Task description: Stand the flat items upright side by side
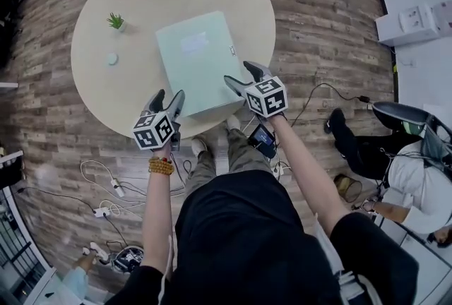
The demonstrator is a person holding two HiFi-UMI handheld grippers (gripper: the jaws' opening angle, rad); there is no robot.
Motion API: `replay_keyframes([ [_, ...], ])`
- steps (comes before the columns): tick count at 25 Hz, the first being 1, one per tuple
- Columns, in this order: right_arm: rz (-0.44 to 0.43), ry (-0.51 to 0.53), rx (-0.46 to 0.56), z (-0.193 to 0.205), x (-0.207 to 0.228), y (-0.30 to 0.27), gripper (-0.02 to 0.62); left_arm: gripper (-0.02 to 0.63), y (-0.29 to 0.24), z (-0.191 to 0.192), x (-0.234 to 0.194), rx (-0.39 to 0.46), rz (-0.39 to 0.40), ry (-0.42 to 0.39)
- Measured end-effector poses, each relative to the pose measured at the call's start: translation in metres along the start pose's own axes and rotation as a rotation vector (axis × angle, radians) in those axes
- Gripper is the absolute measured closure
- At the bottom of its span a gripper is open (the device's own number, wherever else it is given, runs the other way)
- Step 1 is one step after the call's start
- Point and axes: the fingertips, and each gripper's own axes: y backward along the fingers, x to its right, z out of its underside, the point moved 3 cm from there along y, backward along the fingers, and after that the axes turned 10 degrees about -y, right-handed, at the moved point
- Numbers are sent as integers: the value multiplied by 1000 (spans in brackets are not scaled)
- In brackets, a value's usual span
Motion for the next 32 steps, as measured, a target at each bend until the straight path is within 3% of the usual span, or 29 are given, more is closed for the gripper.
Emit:
replay_keyframes([
  [10,6,128,193,-76,-48,28,295,314,19,-78,14,162,19,-141],
  [21,32,225,386,-127,-100,77,319,338,53,-150,54,322,76,-271],
  [32,81,294,565,-154,-149,115,394,391,103,-193,80,507,3,-428],
])
